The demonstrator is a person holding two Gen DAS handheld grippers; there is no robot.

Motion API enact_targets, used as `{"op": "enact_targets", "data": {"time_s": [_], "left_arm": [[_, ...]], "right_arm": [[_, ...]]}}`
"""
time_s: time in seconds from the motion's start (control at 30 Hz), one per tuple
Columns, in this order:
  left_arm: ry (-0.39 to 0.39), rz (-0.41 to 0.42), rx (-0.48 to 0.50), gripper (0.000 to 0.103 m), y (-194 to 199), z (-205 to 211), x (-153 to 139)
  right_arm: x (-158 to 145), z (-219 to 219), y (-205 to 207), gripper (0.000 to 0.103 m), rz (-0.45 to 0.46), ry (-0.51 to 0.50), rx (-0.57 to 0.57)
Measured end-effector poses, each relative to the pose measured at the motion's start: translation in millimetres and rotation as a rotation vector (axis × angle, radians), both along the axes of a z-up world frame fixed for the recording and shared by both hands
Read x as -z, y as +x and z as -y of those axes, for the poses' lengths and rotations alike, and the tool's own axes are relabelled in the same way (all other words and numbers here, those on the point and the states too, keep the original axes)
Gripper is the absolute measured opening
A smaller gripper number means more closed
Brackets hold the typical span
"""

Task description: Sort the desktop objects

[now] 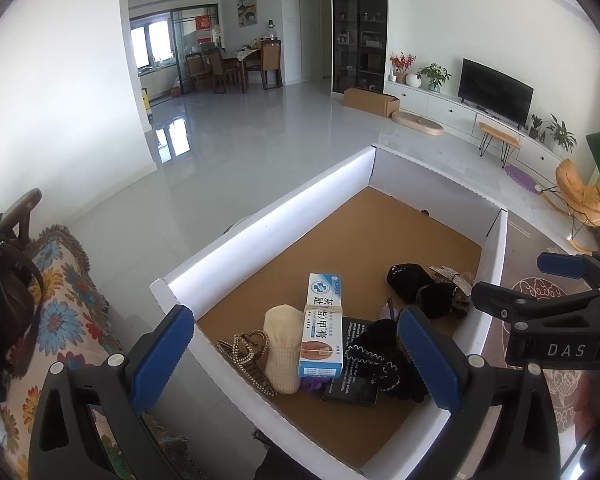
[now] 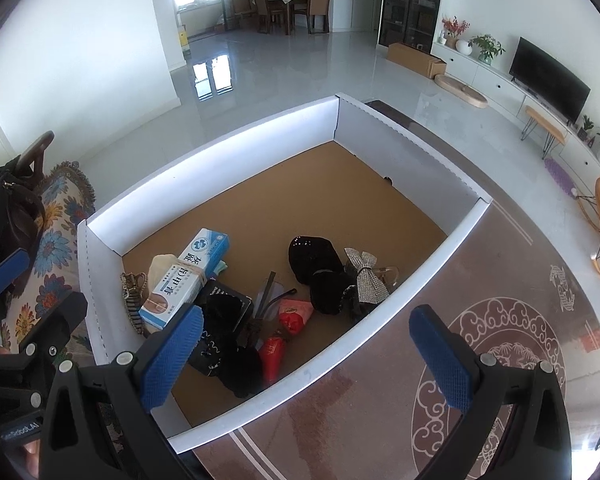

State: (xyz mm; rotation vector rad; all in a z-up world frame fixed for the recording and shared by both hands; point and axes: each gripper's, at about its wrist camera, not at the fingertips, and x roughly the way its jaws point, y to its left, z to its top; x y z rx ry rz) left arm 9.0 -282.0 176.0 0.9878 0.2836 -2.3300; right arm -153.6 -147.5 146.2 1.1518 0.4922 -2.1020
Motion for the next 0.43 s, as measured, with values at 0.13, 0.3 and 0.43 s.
{"op": "enact_targets", "data": {"time_s": [0.13, 0.3, 0.43], "left_arm": [[-0.009, 0.010, -0.006, 0.103, -1.8, 0.2, 0.8], [0.017, 0.008, 0.000, 0.103, -3.0, 2.6, 3.6], [-0.007, 0.009, -0.046, 0.103, -1.3, 1.4, 5.7]], "right_arm": [[1.1, 4.4, 2.0, 0.103, -0.012, 0.009, -0.009], [4.7, 5.7, 2.9, 0.103, -0.016, 0.008, -0.011], [6.4, 5.2, 2.1, 0.103, -0.016, 0.007, -0.008]]}}
